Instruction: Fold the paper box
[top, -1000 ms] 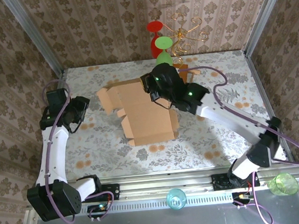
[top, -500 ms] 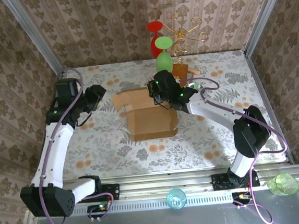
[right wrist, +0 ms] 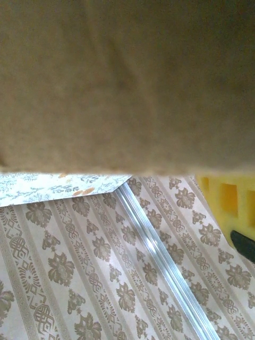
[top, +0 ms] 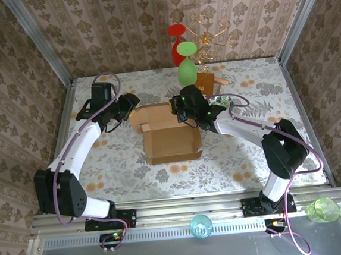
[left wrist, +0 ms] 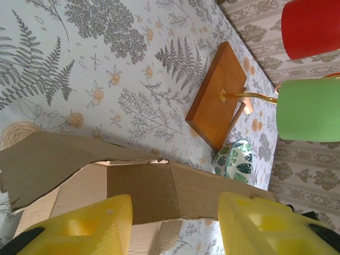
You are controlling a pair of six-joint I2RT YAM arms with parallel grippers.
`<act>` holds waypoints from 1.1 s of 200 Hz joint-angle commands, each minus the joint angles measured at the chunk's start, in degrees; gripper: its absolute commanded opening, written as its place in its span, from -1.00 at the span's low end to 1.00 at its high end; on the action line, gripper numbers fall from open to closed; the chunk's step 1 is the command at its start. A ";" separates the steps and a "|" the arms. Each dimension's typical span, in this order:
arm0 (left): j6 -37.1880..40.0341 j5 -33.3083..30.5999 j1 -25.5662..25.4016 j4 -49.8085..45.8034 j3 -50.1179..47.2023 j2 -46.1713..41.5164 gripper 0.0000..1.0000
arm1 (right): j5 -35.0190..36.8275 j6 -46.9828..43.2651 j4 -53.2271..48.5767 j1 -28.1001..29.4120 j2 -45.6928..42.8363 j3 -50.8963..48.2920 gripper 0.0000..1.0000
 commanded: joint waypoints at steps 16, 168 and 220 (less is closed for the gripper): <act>-1.13 1.33 -1.64 4.26 -0.96 0.99 -0.08 | -1.34 0.78 2.56 -0.41 0.91 -1.13 -1.00; -6.35 0.98 -3.65 9.47 -5.09 2.94 -0.89 | -2.42 0.62 4.76 -0.99 1.63 -2.78 -1.00; -2.89 -0.73 1.26 4.56 -4.79 -4.35 -0.15 | -2.45 1.01 3.11 -1.99 -2.23 -4.38 -1.00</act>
